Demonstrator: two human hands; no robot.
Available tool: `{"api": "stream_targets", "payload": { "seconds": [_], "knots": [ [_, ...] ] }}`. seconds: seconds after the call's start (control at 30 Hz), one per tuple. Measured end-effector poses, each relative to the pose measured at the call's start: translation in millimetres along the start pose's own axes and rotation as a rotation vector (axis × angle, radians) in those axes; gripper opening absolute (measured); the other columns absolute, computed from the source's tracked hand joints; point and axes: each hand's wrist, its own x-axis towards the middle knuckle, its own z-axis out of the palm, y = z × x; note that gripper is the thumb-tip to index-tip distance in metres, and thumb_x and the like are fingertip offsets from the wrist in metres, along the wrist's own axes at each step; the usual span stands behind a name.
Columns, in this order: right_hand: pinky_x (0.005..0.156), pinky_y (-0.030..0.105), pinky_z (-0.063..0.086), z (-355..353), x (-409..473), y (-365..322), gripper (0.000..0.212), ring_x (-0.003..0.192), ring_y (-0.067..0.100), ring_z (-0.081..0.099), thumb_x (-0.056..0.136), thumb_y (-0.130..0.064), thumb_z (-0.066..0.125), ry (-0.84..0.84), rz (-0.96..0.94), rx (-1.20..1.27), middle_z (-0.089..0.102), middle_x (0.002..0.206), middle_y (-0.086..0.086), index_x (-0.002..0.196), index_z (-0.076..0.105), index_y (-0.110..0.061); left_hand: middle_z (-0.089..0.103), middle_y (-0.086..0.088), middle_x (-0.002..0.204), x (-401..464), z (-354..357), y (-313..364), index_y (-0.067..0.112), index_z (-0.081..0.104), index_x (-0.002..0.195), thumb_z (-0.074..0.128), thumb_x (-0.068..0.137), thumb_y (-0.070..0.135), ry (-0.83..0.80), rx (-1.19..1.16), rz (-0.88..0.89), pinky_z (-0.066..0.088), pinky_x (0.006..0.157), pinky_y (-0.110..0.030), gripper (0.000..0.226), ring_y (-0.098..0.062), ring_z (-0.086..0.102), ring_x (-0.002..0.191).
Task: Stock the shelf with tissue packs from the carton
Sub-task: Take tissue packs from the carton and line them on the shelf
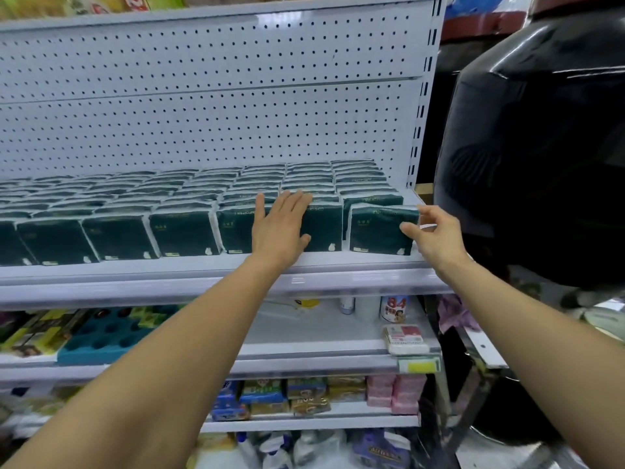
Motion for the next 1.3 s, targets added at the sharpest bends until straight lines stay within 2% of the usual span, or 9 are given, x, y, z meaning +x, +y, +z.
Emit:
{"api": "stream_targets", "payload": {
  "seconds": [0.13, 0.3, 0.43, 0.53, 0.6, 0.73, 0.93, 1.07, 1.3],
  "knots": [
    [0.078, 0.040, 0.054, 10.6, 4.2, -3.4, 0.047, 0.091, 0.024, 0.058, 0.079, -0.016, 0.080, 0.028, 0.023, -0.047, 0.056, 0.106, 0.005, 0.119, 0.055, -0.013, 0.027, 0.005, 0.161, 2.8, 3.2, 1.2, 0.028, 0.024, 0.154, 0.057, 0.097, 0.038, 0.016, 0.023, -0.012, -0.008, 0.120, -0.052, 0.067, -0.015, 0.019, 0.151],
    [0.073, 0.029, 0.046, 21.8, 5.0, -5.0, 0.036, 0.083, 0.017, 0.054, 0.081, -0.014, 0.078, 0.046, -0.020, -0.088, 0.057, 0.098, 0.001, 0.108, 0.055, -0.012, 0.033, 0.005, 0.158, 0.8, 8.2, 2.1, 0.028, 0.030, 0.152, 0.057, 0.097, 0.038, 0.064, 0.022, -0.018, -0.009, 0.120, -0.052, 0.062, -0.016, 0.026, 0.148],
    [0.071, 0.028, 0.054, 22.6, 1.0, -8.2, 0.031, 0.076, 0.011, 0.059, 0.086, -0.014, 0.073, 0.019, -0.010, -0.091, 0.061, 0.099, 0.002, 0.112, 0.056, -0.010, 0.032, 0.004, 0.159, -0.7, 8.8, 2.5, 0.027, 0.030, 0.152, 0.057, 0.097, 0.040, 0.069, 0.025, -0.006, -0.008, 0.120, -0.053, 0.063, -0.017, 0.025, 0.148],
    [0.091, 0.038, 0.049, 18.8, -8.8, -7.3, 0.044, 0.110, 0.022, 0.056, 0.090, -0.025, 0.067, 0.006, 0.005, -0.195, 0.055, 0.122, 0.006, 0.129, 0.048, -0.013, 0.027, 0.002, 0.161, -4.7, 4.4, 4.6, 0.024, 0.025, 0.154, 0.054, 0.097, 0.044, 0.066, 0.014, -0.005, -0.010, 0.119, -0.053, 0.067, -0.019, 0.016, 0.151],
    [0.104, 0.043, 0.039, 15.6, -23.8, -8.5, 0.051, 0.128, 0.024, 0.043, 0.093, -0.032, 0.061, 0.023, -0.082, -0.328, 0.047, 0.138, 0.005, 0.138, 0.041, -0.017, 0.023, 0.001, 0.163, -16.3, 1.4, 6.7, 0.023, 0.022, 0.156, 0.052, 0.097, 0.046, 0.103, -0.021, -0.003, -0.009, 0.119, -0.052, 0.070, -0.020, 0.010, 0.153],
    [0.111, 0.043, 0.025, 14.5, -69.6, -18.7, 0.049, 0.134, 0.022, 0.037, 0.098, -0.037, 0.051, 0.029, -0.367, -0.507, 0.045, 0.146, 0.000, 0.144, 0.041, -0.021, 0.029, 0.000, 0.161, -60.9, -4.9, 6.6, 0.020, 0.025, 0.156, 0.055, 0.095, 0.045, 0.219, -0.122, 0.044, 0.002, 0.123, -0.052, 0.072, -0.020, 0.019, 0.151],
    [0.106, 0.045, 0.033, 48.0, -155.1, -29.7, 0.054, 0.126, 0.020, 0.045, 0.098, -0.039, 0.045, -0.077, -0.640, -0.583, 0.051, 0.140, 0.001, 0.147, 0.037, -0.018, 0.055, -0.003, 0.140, -153.8, -26.2, -20.7, 0.017, 0.030, 0.154, 0.052, 0.095, 0.049, 0.326, -0.173, -0.013, 0.040, 0.105, -0.044, 0.071, -0.017, 0.045, 0.125],
    [0.104, 0.052, 0.036, 98.7, -214.5, -38.5, 0.059, 0.117, 0.025, 0.052, 0.096, -0.038, 0.047, -0.183, -0.747, -0.648, 0.057, 0.131, 0.006, 0.148, 0.034, -0.014, 0.064, -0.003, 0.119, -224.2, -33.1, -64.3, 0.015, 0.031, 0.153, 0.052, 0.093, 0.052, 0.252, -0.084, -0.097, 0.037, 0.097, -0.035, 0.074, -0.020, 0.051, 0.109],
    [0.105, 0.057, 0.034, 203.3, -323.9, -59.8, 0.053, 0.121, 0.029, 0.052, 0.094, -0.041, 0.042, -0.372, -0.819, -0.639, 0.051, 0.139, 0.008, 0.142, 0.043, -0.017, 0.057, -0.001, 0.136, -358.5, -42.8, -162.5, 0.018, 0.036, 0.152, 0.052, 0.093, 0.053, 0.099, -0.016, -0.272, 0.042, 0.101, -0.041, 0.070, -0.021, 0.051, 0.122]
  ]
}}
